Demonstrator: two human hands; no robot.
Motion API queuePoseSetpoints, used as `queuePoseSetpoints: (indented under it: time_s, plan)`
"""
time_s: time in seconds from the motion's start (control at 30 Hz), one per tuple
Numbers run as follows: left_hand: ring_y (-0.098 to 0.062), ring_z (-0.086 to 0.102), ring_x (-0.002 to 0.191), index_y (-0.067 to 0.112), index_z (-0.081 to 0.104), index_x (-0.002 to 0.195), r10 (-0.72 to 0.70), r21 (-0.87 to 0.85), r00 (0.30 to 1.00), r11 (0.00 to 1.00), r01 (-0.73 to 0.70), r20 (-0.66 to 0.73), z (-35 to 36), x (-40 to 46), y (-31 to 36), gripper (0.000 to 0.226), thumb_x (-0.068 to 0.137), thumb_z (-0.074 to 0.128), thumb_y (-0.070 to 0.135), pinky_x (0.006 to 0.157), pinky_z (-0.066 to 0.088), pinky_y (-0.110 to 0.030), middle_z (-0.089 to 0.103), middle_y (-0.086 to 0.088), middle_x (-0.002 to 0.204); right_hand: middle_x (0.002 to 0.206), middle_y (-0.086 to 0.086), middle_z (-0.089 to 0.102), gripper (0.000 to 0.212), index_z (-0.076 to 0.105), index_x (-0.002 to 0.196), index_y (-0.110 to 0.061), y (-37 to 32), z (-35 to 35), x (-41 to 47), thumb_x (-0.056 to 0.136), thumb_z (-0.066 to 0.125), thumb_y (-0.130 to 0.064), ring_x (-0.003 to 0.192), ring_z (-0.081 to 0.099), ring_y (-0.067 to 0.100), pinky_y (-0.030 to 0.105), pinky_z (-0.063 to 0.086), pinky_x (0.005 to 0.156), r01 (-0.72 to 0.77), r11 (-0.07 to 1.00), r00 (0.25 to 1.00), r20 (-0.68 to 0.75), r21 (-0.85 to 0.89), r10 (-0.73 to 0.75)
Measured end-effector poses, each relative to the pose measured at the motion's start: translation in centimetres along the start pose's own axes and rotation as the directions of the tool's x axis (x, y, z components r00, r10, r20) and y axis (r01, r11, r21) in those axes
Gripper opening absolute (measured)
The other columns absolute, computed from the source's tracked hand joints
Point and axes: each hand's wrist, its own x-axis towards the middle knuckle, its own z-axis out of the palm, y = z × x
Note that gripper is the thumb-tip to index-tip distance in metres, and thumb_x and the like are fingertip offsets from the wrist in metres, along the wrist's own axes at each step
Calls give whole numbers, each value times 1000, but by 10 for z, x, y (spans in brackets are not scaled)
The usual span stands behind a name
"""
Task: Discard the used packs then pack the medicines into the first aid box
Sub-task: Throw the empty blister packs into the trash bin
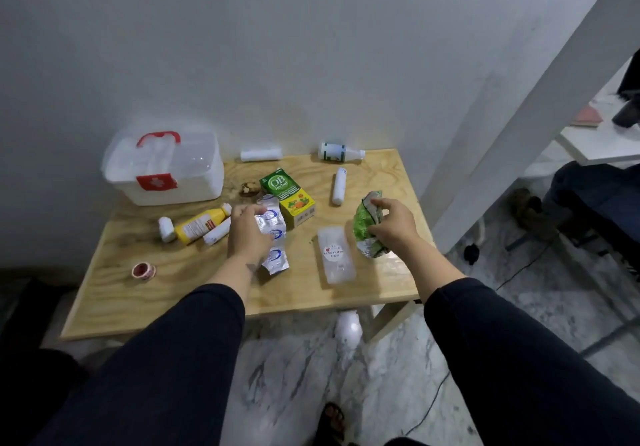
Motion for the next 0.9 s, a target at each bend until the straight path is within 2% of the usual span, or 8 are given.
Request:
queuePoseSetpoints:
  time_s: [0.13, 0.23, 0.33, 0.43, 0.57, 0.77, 0.83, 0.9]
  plan:
    - [-27, 48, 128, 8, 58, 126, -20, -87, 998, 996, 16, -51, -43, -10, -14, 54, 76, 74, -6, 103, 35, -26, 50, -12, 137, 95, -3, 64, 65, 55, 132, -12, -45, 22, -21, 74, 62, 16, 70, 49, 8, 0, 37, 43, 74, 995, 995, 59, 59, -78]
    - [-28, 47, 128, 10, 58, 126, -40, -93, 995, 995, 32, -89, -83, -23, -35, 55, 76, 76, -2, 106, 35, -28, 52, -8, 136, 126, 8, 62, 66, 54, 131, -13, -81, 49, -48, 73, 64, 16, 88, 58, 19, 10, 49, 58, 133, 989, 984, 112, 72, -140]
    - [-29, 54, 123, 11, 59, 126, -89, -130, 987, 989, 72, -134, -127, -44, -65, 59, 72, 79, -1, 104, 43, -34, 54, -11, 133, 110, 4, 67, 67, 53, 134, -12, -116, 85, -80, 73, 66, 14, 87, 61, 16, 13, 51, 65, 215, 976, 957, 195, 29, -217]
    - [-29, 55, 121, 10, 59, 127, -134, -112, 976, 987, 116, -171, -172, -72, -107, 58, 74, 78, 0, 99, 42, -30, 55, -11, 133, 127, 9, 62, 66, 54, 133, -14, -148, 131, -115, 72, 68, 7, 113, 60, 25, 25, 49, 86, 299, 953, 926, 253, -41, -280]
    - [-29, 53, 124, 6, 59, 127, -236, -147, 948, 967, 208, -213, -228, -114, -173, 58, 74, 79, 0, 100, 41, -28, 53, -14, 136, 130, 10, 60, 55, 56, 131, -14, -186, 202, -169, 80, 64, 1, 115, 58, 28, 32, 51, 92, 369, 929, 874, 352, -31, -336]
    - [-30, 61, 108, 0, 66, 108, -404, -205, 861, 912, 355, -309, -296, -183, -267, 35, 74, 76, -3, 89, 46, -34, 62, -23, 114, 101, 9, 68, 49, 58, 128, -24, -231, 317, -246, 81, 64, -11, 84, 66, 23, 25, 57, 75, 510, 858, 731, 558, -63, -393]
    - [-28, 57, 116, 4, 63, 116, -474, -272, 824, 875, 401, -310, -308, -198, -301, 43, 75, 76, -1, 92, 44, -32, 60, -19, 122, 101, 9, 65, 48, 58, 128, -21, -244, 351, -268, 83, 62, -7, 81, 59, 18, 11, 45, 56, 558, 828, 663, 632, -59, -402]
    - [-29, 51, 127, 3, 56, 130, -540, -317, 781, 835, 450, -313, -318, -209, -331, 58, 77, 77, 3, 99, 42, -31, 53, -15, 137, 114, 11, 66, 48, 57, 130, -20, -255, 385, -285, 84, 60, -5, 85, 61, 20, 15, 42, 61, 587, 808, 605, 691, -51, -396]
